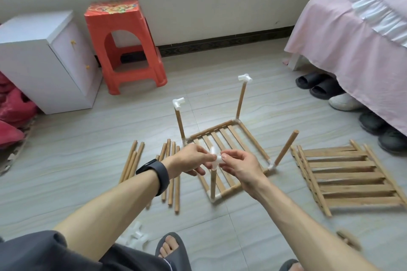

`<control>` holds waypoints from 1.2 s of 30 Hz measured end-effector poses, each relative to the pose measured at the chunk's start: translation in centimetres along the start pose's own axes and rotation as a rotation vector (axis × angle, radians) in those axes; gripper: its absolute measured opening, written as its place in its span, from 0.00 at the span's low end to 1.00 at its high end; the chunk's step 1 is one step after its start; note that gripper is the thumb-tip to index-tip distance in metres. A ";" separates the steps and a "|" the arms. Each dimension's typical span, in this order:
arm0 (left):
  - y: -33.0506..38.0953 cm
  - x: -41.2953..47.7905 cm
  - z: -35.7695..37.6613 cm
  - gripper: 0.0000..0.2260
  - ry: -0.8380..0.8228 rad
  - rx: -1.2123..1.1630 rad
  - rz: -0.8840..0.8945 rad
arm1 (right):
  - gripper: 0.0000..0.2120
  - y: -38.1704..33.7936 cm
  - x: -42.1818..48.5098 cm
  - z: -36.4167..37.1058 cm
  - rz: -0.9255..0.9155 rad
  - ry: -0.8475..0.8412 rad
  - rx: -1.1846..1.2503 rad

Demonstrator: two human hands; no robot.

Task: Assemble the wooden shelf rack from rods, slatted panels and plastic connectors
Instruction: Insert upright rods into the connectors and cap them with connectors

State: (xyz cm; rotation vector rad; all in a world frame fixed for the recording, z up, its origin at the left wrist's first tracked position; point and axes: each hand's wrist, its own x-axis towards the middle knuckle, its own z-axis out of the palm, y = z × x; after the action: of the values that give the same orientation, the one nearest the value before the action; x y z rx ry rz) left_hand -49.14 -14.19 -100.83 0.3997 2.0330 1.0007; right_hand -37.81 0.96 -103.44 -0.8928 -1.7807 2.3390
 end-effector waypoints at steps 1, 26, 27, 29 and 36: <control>-0.2 0.1 0.1 0.13 0.002 0.025 -0.015 | 0.06 0.2 0.3 -0.1 -0.013 0.013 -0.036; -3.2 1.7 1.0 0.18 -0.014 -0.159 -0.210 | 0.10 4.7 3.2 0.4 -0.050 0.068 -0.219; -3.6 1.6 0.9 0.19 -0.010 -0.175 -0.217 | 0.11 4.9 3.2 0.7 -0.047 0.061 -0.222; -4.3 1.3 0.7 0.21 -0.001 -0.207 -0.219 | 0.11 5.2 3.0 1.3 -0.055 0.063 -0.221; -4.8 1.3 1.0 0.21 0.019 -0.228 -0.208 | 0.11 5.4 2.5 1.8 -0.072 0.057 -0.218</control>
State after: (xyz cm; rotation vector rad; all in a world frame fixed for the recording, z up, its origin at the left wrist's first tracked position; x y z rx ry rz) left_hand -48.83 -15.96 -105.53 0.0565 1.9049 1.0932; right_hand -39.21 -1.41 -108.97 -0.8943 -2.0366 2.0848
